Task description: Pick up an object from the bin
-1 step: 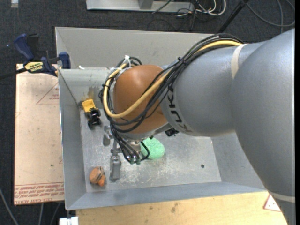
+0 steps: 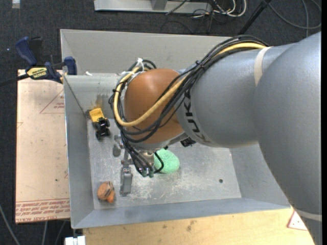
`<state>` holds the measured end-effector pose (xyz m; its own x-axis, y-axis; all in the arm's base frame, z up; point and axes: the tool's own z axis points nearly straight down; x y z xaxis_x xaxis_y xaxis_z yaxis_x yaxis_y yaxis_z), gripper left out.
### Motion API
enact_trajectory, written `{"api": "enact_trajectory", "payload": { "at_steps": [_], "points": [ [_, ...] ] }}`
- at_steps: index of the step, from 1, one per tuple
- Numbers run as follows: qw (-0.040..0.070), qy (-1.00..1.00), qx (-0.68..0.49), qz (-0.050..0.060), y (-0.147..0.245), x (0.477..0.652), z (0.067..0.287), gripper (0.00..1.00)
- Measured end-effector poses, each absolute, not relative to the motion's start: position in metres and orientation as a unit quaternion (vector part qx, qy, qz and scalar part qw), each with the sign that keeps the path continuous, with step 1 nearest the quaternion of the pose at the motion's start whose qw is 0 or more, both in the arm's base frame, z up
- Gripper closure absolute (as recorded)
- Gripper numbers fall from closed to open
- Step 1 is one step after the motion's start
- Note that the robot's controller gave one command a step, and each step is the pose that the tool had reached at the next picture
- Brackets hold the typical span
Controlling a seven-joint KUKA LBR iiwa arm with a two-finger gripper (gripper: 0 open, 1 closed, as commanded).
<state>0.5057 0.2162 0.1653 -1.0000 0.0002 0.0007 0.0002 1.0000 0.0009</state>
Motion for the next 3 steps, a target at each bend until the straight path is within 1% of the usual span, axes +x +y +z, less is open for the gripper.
{"api": "enact_trajectory", "payload": {
  "at_steps": [1,2,3],
  "points": [
    [-0.002,-0.999,-0.038,-0.001,0.236,0.487,0.087,0.0],
    [0.0,-1.0,-0.03,0.0,0.246,0.483,0.109,0.0],
    [0.0,-1.0,-0.023,0.0,0.241,0.481,0.118,0.0]
  ]
}}
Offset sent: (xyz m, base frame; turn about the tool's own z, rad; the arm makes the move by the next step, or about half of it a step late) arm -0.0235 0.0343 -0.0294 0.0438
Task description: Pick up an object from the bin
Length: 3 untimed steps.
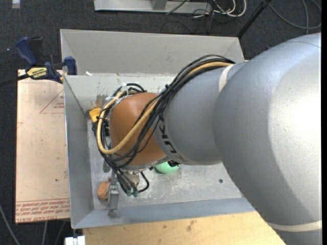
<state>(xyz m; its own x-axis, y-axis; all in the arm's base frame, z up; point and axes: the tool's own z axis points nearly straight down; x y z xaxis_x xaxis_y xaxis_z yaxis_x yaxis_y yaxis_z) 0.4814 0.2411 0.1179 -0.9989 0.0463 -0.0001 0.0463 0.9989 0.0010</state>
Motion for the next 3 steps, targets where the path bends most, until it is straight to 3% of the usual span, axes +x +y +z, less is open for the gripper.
{"api": "enact_trajectory", "payload": {
  "at_steps": [1,2,3],
  "points": [
    [0.011,0.992,-0.129,0.003,0.248,0.485,0.075,0.0],
    [0.007,0.985,-0.172,0.002,0.248,0.483,0.059,1.0],
    [0.007,0.984,-0.178,0.002,0.248,0.482,0.06,1.0]
  ]
}}
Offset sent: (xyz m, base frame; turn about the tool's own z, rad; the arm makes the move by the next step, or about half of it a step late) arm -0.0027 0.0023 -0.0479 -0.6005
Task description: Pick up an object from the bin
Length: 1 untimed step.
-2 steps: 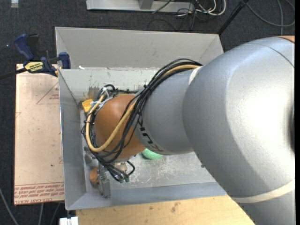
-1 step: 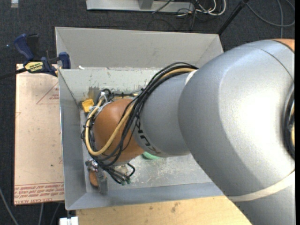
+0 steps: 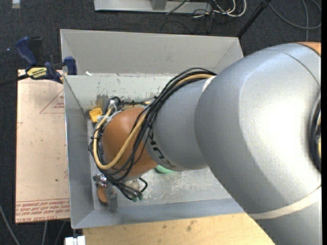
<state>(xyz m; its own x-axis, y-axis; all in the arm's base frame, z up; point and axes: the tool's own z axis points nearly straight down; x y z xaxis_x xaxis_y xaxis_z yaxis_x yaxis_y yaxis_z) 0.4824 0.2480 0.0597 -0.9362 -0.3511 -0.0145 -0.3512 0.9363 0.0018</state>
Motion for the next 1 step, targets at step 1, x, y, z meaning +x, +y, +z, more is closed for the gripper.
{"api": "enact_trajectory", "payload": {
  "at_steps": [1],
  "points": [
    [0.004,0.983,-0.181,0.001,0.2479,0.4819,0.0622,1.0]
  ]
}}
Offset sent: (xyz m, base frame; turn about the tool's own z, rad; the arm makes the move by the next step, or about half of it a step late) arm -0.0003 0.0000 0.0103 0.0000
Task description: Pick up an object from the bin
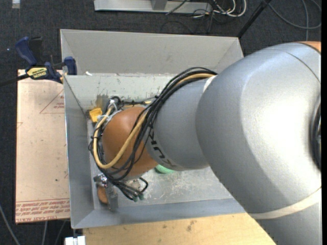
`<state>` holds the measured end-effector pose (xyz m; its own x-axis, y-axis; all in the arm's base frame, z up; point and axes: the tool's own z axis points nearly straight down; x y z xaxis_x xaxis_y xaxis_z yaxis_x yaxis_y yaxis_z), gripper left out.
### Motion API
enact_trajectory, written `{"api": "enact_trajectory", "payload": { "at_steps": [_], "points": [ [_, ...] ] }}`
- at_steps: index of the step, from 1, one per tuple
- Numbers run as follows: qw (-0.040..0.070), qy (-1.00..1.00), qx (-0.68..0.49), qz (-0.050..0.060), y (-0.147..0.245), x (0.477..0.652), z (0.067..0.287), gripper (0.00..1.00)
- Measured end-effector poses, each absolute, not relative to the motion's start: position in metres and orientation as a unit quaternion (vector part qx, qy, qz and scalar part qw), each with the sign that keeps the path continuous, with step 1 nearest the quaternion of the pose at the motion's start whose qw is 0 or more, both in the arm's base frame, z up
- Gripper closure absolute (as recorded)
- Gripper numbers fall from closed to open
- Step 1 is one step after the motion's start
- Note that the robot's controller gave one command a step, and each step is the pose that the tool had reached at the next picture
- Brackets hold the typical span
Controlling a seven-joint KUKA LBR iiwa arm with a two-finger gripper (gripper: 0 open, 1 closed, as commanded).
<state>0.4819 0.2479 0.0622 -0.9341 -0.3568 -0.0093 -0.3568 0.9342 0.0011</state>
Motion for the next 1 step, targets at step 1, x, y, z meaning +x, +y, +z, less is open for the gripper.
{"api": "enact_trajectory", "payload": {
  "at_steps": [1],
  "points": [
    [0.002,0.984,-0.179,0.001,0.2479,0.4814,0.0665,1.0]
  ]
}}
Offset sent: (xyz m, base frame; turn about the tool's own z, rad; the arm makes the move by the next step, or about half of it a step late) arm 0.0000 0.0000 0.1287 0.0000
